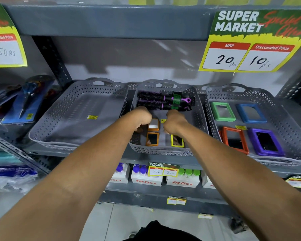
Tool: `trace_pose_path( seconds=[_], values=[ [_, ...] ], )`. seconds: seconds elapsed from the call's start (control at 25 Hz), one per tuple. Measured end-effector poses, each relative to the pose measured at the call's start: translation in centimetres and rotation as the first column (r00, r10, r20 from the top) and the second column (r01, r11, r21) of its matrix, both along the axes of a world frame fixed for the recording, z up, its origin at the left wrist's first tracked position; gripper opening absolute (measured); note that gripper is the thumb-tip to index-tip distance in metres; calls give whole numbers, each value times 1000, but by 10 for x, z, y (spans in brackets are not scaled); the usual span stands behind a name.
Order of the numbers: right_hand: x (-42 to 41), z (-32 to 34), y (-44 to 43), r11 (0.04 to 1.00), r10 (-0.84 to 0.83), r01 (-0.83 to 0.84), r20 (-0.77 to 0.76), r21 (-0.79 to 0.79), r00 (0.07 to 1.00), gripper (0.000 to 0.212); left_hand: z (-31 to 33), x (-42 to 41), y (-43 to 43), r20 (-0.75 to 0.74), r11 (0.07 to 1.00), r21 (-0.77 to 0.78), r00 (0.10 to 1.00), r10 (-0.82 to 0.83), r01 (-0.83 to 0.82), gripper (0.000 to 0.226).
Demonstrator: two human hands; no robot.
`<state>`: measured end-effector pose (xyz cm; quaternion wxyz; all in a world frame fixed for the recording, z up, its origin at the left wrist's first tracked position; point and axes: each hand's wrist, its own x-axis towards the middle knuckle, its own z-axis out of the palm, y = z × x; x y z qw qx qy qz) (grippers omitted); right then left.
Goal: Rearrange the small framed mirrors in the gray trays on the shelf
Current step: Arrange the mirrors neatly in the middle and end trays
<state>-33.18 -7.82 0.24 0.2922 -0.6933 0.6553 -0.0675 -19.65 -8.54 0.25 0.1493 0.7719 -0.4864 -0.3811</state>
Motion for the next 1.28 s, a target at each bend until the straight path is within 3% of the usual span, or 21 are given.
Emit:
trace_pose_path(
  seconds=[0.08, 0.16, 0.28, 0.36, 0.44, 0.52, 0.64, 0.72, 0.84, 0.92, 1.0, 1.12, 1.28],
  values=[
    [-4, -2, 1, 999, 6, -5, 28, -54, 1000, 45, 5, 0, 2, 59, 998, -61, 998, -30, 34, 17],
    [-9, -4, 5, 985, 15, -8, 39, -172, 999, 45, 9, 0, 7, 272, 960, -251, 961, -55, 126, 15],
    [-17, -13, 8, 864, 38, -103, -140, -492, 989, 45, 2, 3, 18, 550, 724, -584, 835, 22, 366, 26],
    [-22, -17, 11, 785, 40, -164, -214, -598, 976, 49, -9, 4, 22, 679, 609, -595, 734, 32, 524, 39],
    [-28, -15, 15, 767, 54, -159, -184, -622, 981, 52, -15, -2, 25, 715, 571, -583, 699, 22, 578, 48],
    [-40, -10, 19, 775, 39, -108, -124, -623, 992, 52, -10, -17, 33, 566, 591, -666, 824, 3, 455, 45],
    [-71, 5, 19, 794, -22, 13, -8, -608, 1000, 45, 12, -54, 46, 127, 708, -700, 992, -13, 99, 31],
    [-101, 16, 14, 845, -124, 121, 30, -521, 992, 40, 25, -86, 44, -149, 807, -587, 988, -30, -64, 33],
    [-157, 24, 4, 902, -289, 239, -92, -358, 953, 38, 37, -144, 38, -502, 923, -356, 863, -55, -148, 32],
    [-191, 22, 1, 918, -341, 299, -135, -260, 930, 32, 42, -179, 41, -525, 962, -267, 846, -92, -61, 24],
    [-219, 14, 5, 920, -376, 354, -130, -169, 917, 34, 41, -207, 43, -421, 965, -262, 895, -148, 36, 29],
    [-238, 2, 15, 907, -415, 411, -32, -89, 909, 37, 47, -223, 43, -229, 935, -354, 967, -111, 23, 26],
    [-250, -4, 20, 930, -366, 366, 24, -36, 930, 28, 53, -250, 39, -253, 935, -354, 961, -113, 16, 24]
  ],
)
